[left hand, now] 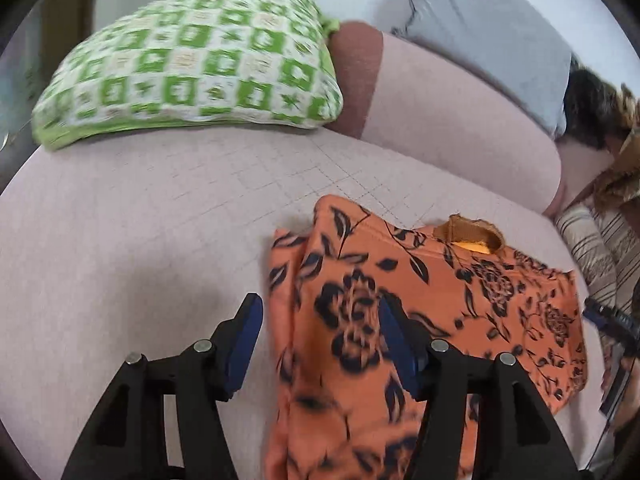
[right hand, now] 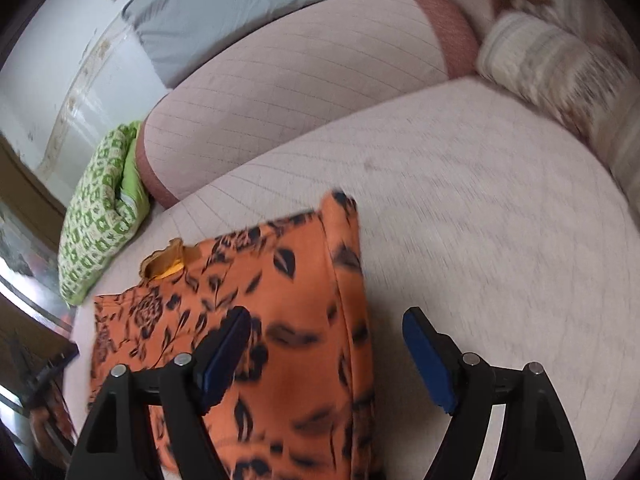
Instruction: Fold small clothes
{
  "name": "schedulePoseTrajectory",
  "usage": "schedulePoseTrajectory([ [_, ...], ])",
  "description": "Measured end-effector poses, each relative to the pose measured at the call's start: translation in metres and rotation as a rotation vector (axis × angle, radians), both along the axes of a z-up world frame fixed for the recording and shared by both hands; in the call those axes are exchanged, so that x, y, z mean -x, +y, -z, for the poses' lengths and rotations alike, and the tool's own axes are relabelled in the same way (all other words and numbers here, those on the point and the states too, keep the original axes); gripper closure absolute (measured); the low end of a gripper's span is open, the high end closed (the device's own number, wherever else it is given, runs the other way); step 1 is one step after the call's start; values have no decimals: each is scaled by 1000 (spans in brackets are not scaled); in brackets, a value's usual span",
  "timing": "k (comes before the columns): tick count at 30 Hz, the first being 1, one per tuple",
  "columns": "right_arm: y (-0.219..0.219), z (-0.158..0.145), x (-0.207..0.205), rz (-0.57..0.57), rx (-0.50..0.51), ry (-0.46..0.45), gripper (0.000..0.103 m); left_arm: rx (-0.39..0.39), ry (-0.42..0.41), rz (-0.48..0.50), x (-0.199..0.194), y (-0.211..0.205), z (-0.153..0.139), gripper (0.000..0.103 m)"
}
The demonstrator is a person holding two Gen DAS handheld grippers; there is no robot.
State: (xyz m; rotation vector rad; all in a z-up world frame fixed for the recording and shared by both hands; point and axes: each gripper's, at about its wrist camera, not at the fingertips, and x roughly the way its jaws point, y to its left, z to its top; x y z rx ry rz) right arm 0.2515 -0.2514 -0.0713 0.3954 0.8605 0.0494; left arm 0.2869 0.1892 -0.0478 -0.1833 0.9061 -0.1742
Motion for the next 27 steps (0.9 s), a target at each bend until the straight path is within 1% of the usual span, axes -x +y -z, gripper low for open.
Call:
schedulePoseTrajectory([
  [3,10,1,-22,-19,84,5,22,-50,30,2,-21,-3,11,42],
  [5,15,6,-29,-33,120,22,23,-67,37,-2,-31,-6,17,42],
  [8,17,7,-29,-37,135,5,23,-102,30,5,-39,-9,20,42],
  [10,16,7,-27,-35,135,0,23,-99,26,7,-43,-12,20,43],
  [11,16,7,-27,-34,137,1,23,-92,24,11,-45,-13,20,49],
  [12,16,8,-28,-33,136,2,25,-90,28,18,-48,-14,20,68],
  [13,15,8,-28,-32,132,1,33,-103,46,30,-54,-18,23,82],
  [14,15,8,-28,-30,128,5,38,-117,73,39,-59,-22,28,100],
  [15,14,9,-29,-32,116,19,51,-118,89,46,-61,-24,31,100],
  [16,13,12,-32,-36,108,42,69,-127,90,50,-62,-26,31,100],
  [17,13,16,-33,-38,107,65,71,-135,89,55,-61,-28,31,101],
  [18,13,21,-36,-45,97,93,76,-138,80,51,-59,-28,27,101],
  [19,13,23,-37,-47,90,106,82,-143,60,43,-56,-28,21,101],
  [20,13,22,-37,-44,89,104,85,-147,32,35,-50,-27,13,101],
  [22,14,11,-30,-34,95,69,94,-140,-46,12,-34,-23,-11,101],
  [25,22,-19,-14,-44,139,-11,94,-148,-195,-6,7,-25,-50,101],
  [27,30,-41,-1,-65,171,-73,94,-144,-270,-28,35,-28,-67,101],
])
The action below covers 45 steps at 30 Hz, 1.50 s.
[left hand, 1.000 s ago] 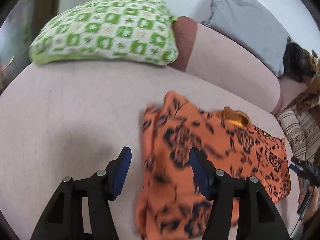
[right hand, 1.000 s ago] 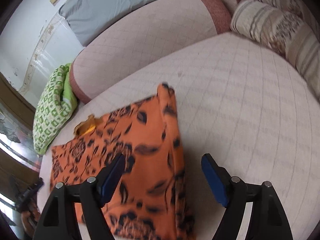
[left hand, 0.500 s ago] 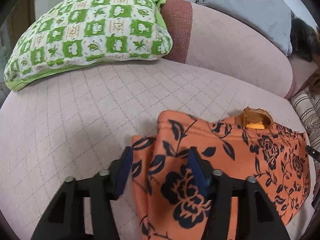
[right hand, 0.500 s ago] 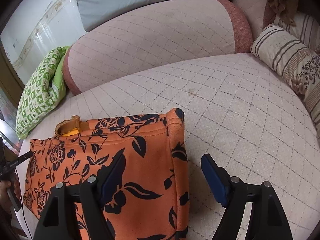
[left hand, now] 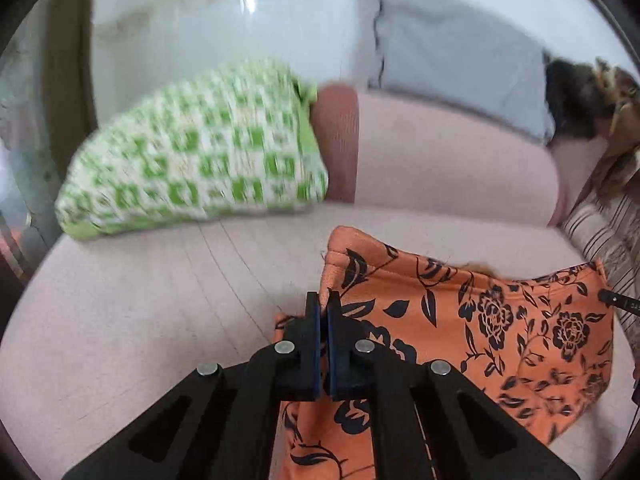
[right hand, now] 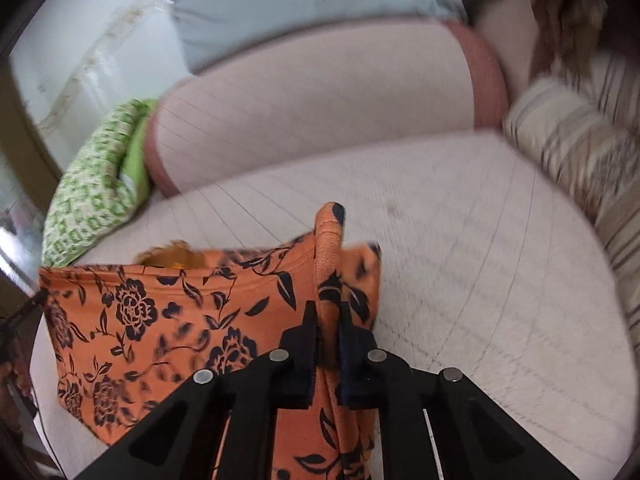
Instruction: Fold small clothes
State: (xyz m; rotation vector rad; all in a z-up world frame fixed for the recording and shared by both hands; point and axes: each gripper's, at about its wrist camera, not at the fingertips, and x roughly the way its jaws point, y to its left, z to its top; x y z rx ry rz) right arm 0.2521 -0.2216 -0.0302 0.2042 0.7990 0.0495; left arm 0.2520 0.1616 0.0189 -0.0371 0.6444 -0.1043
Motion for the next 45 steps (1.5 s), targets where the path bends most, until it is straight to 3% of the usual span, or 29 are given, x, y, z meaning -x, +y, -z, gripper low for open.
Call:
schedulePoseTrajectory([
  [3,9,-19,13,-13,40,-73,94,10,-48,-32,22,2,-6,101],
  [6,13,-18,1,-12,51,-84,94,-7,-6,-71,0,1,13,101],
  [8,11,2,-20,-5,68,-33,94,-40,99,-80,-40,1,47,100],
  [9,7,21,-33,11,90,27,94,-30,223,-81,-65,5,75,99],
  [10,2,38,-41,37,84,88,91,-33,293,-98,-75,9,91,99],
  [11,-4,56,-47,54,46,165,90,-40,355,-112,-83,11,106,92],
  [12,-10,69,-46,68,8,203,85,-29,335,-125,-77,16,108,83],
  [14,-14,60,-35,85,42,148,46,-40,283,-153,-66,23,98,65],
  [15,-16,51,-27,96,63,124,26,-51,243,-170,-56,29,86,64],
  [18,-20,17,-4,146,73,5,27,-55,154,-175,-29,38,56,63],
  [21,-10,-3,19,68,-112,-65,26,-14,119,-106,5,32,38,58],
  [22,-2,-1,24,12,-189,-52,25,4,134,-82,15,27,37,56],
  [24,11,21,31,-93,-382,35,24,106,194,-57,29,25,47,39],
  [25,12,33,34,-93,-427,64,24,120,222,-59,33,21,57,34],
  [27,3,74,34,7,-408,193,28,45,320,-84,29,15,89,32],
  [28,-6,84,34,38,-430,210,31,-1,438,-103,21,15,112,31],
  [29,-13,85,36,59,-478,190,31,24,458,-106,22,19,118,32],
  [31,-8,58,50,88,-457,165,28,59,388,-153,37,31,100,32],
  [32,-2,39,61,54,-429,109,27,68,358,-162,46,35,90,32],
  [34,8,15,89,21,-424,34,16,114,300,-142,68,43,72,31],
  [35,11,13,100,21,-434,25,15,135,277,-143,80,47,67,28],
  [39,5,51,147,109,-594,100,15,289,283,-230,129,65,76,25],
  [42,-2,85,155,198,-715,131,15,407,326,-269,138,69,93,25],
  [45,-7,101,151,254,-778,125,15,465,339,-249,134,58,100,25],
])
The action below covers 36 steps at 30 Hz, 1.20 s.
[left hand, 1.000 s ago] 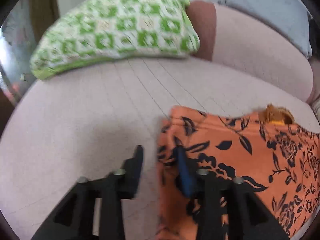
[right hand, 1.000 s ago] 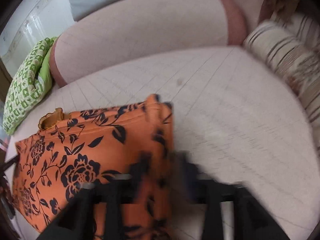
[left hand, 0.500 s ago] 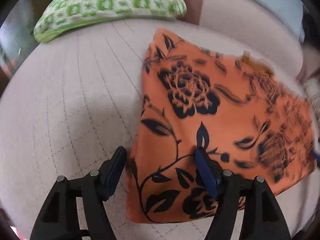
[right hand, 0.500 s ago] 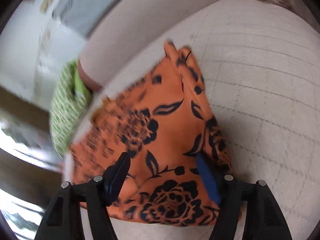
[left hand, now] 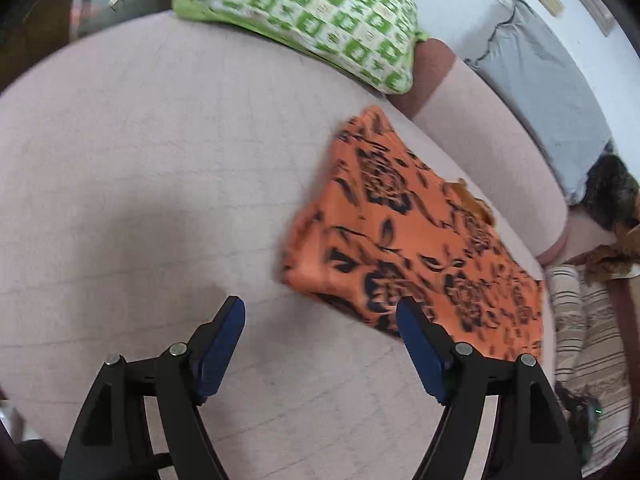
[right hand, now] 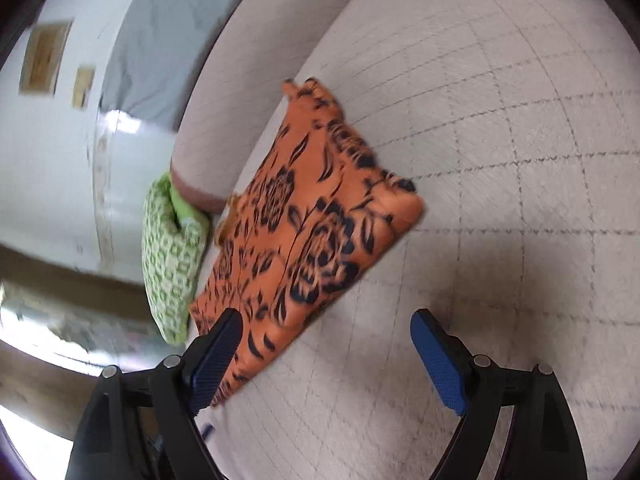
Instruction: Fold small clothes
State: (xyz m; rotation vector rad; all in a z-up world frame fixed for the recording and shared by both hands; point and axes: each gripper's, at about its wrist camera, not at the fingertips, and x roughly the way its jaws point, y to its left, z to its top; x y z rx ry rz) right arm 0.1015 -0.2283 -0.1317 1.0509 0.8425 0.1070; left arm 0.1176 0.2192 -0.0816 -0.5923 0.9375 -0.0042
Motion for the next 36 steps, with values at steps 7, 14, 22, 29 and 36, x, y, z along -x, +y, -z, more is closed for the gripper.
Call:
schedulePoseTrajectory([
  [7,-4,5,-29,70,-37,8,16,75,20,-100,-25,-5,15,25],
  [14,-7,15,-55,114,-15,85,72,50,58,-85,-50,-1,23,88],
  [22,1,-38,-53,48,99,-17,92,-73,-83,-14,-28,-12,-42,91],
  [29,11,-114,-11,19,201,-147,94,-109,-197,2,34,-16,-96,92],
  [36,-2,-76,100,4,196,-44,95,-103,-49,31,113,-4,-36,91],
])
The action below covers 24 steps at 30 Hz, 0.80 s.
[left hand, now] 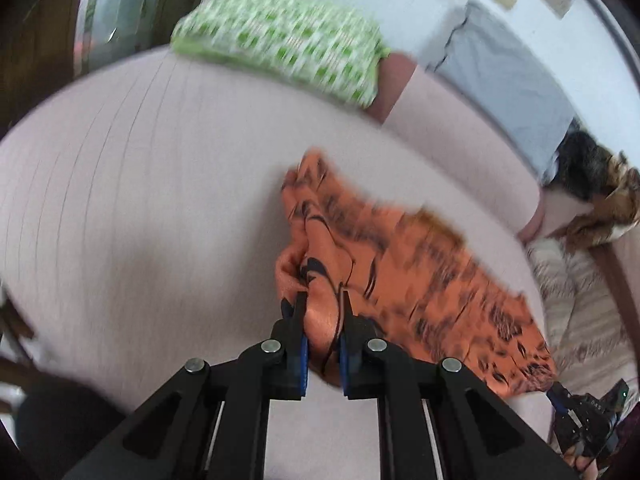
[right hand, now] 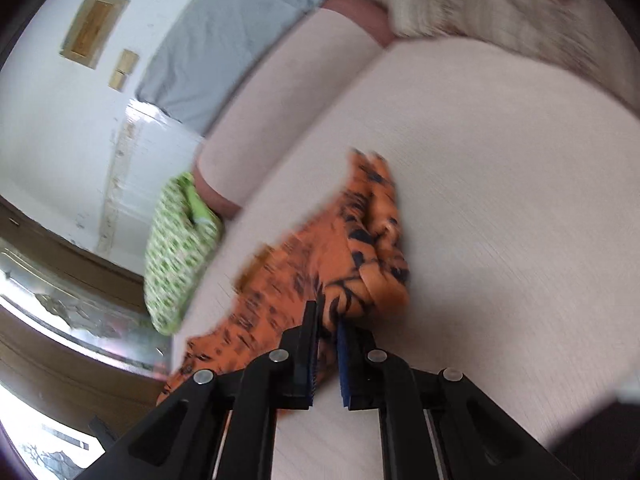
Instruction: Fold small clothes
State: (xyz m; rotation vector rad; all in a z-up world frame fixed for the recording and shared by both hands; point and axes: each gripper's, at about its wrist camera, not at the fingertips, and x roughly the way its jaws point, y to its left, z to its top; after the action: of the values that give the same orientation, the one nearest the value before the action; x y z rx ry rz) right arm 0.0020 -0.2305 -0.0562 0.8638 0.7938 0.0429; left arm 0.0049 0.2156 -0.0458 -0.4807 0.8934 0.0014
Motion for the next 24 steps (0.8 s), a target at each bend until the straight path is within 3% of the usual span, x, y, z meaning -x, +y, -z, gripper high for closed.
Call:
schedulePoseTrajectory([
  [2,-6,18,23,29,-5,38,94,-39,98,-3,-1,1,31,89],
  [3,-12,29,29,44,2,72,92,-17,157,-26,-4,7,45,77],
  [5,-22,45,31,62,-10,144,91,5,140,-65,-2,16,41,70],
  [10,-24,2,23,2,59,7,91,-129,-22,-117,-4,15,-13,55],
  [14,-5,-15,-25,-161,13,-42,90,-189,-100,-35,-20,-6,-31,51],
  [17,1,7,-66,-237,-36,-7,86,-208,-95,50,-40,-31,-18,48],
  [18,-3,21,-76,-226,-31,26,85,-234,-75,74,-46,-37,-6,42],
  [20,-20,62,-87,-129,-24,218,87,-311,42,117,-53,-42,23,42],
  [21,-26,69,-86,-111,-92,214,87,-360,100,140,-61,-44,39,42],
  [22,-29,66,-84,-105,-110,200,86,-378,76,140,-60,-45,37,42],
  [24,-21,36,-89,-141,34,160,84,-356,27,111,-57,-42,24,42],
])
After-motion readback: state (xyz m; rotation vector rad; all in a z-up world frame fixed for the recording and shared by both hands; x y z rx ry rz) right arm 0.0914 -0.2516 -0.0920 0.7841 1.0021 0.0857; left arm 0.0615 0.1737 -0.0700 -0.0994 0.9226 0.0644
